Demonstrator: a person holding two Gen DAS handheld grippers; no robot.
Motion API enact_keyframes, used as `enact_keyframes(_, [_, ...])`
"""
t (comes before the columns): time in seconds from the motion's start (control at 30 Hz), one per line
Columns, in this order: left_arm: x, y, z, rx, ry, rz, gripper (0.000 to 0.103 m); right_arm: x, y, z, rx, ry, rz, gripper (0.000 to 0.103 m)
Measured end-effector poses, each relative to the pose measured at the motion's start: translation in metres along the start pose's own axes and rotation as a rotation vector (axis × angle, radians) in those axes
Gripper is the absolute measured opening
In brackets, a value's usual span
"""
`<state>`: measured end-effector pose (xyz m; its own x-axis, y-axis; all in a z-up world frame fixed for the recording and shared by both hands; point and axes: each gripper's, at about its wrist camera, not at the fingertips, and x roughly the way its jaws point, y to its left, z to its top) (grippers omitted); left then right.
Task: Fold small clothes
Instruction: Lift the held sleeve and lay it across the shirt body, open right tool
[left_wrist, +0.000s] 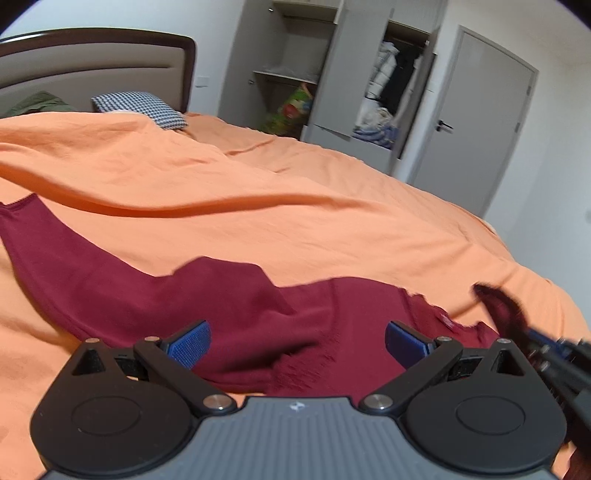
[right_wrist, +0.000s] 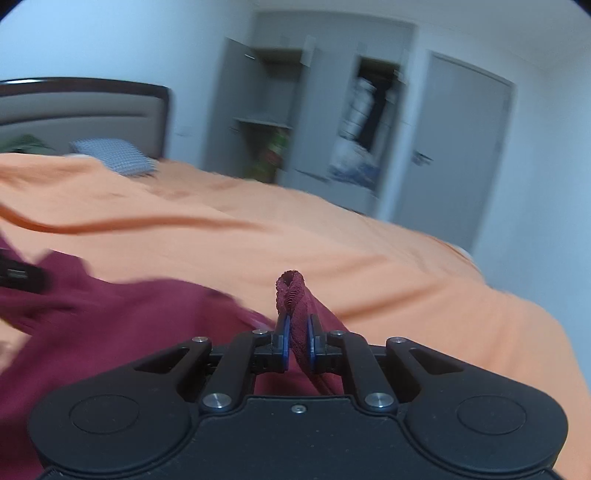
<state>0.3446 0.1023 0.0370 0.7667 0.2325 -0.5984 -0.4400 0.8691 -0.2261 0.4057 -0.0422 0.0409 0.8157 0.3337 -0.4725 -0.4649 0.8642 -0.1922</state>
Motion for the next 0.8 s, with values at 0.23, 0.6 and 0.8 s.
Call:
enact_keyframes(0.23, [0.014, 0.003, 0.0, 0.005, -0.001, 0.036, 0.103, 0.016, 0.055, -0.002, 0.023, 0.036, 0.168, 0.009])
enact_keyframes(0.6, [0.049, -0.049, -0.021, 0.091, 0.023, -0.117, 0.103, -0.017, -0.002, -0.025, 0.068, 0.048, 0.183, 0.082])
enact_keyframes(0.8, [0.081, -0.087, -0.059, 0.281, 0.039, -0.011, 0.103, -0.043, -0.106, -0.06, 0.161, 0.084, -0.083, 0.076])
